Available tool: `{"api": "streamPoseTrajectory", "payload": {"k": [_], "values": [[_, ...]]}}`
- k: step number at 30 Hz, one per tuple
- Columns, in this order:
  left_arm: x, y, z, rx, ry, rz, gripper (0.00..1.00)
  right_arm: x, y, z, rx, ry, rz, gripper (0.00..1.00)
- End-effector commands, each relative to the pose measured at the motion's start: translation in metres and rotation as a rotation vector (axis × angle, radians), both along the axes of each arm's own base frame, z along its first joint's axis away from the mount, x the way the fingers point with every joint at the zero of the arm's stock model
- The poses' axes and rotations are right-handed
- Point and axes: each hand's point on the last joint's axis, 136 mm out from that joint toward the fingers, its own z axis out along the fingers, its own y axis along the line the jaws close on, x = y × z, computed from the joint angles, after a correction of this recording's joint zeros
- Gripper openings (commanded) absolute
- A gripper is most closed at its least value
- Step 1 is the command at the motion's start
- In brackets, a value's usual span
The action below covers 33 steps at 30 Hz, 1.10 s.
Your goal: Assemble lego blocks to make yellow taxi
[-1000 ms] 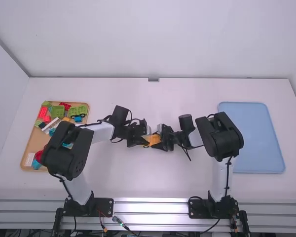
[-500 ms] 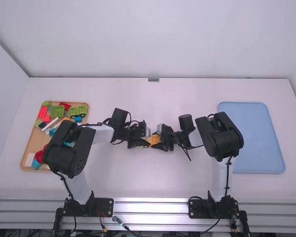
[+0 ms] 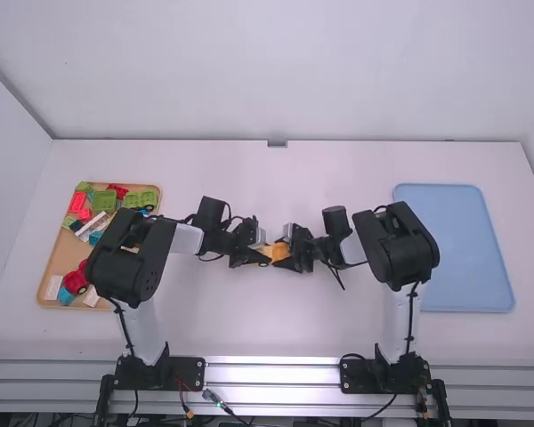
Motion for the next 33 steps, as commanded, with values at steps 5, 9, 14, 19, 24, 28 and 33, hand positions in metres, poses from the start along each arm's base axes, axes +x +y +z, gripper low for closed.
{"api": "streamPoseTrajectory", "payload": {"k": [5,9,14,19,24,28,33], "values": [[-0.005,-0.004,0.003,-0.038,0.025,-0.02,0.02,-0.003,-0.001,-0.006,-0.002,0.032,-0.002,0.48],[-0.003,-0.004,-0.004,-0.041,0.033,-0.012,0.02,-0.002,-0.002,-0.006,-0.002,0.033,-0.004,0.48],[-0.001,-0.005,-0.003,-0.051,0.052,0.003,0.02,-0.002,-0.003,-0.006,-0.002,0.033,-0.007,0.49],[-0.002,-0.004,-0.006,-0.041,0.064,0.009,0.02,-0.002,-0.003,-0.006,-0.001,0.033,-0.007,0.49],[-0.005,-0.003,-0.008,-0.038,0.068,0.007,0.02,-0.001,-0.003,-0.006,-0.002,0.034,-0.008,0.49],[-0.003,-0.001,-0.012,-0.015,0.06,0.023,0.1,-0.002,-0.003,-0.006,-0.002,0.033,-0.007,0.49],[-0.004,-0.001,-0.012,-0.013,0.06,0.021,0.37,-0.002,-0.003,-0.006,-0.001,0.034,-0.007,0.5]]}}
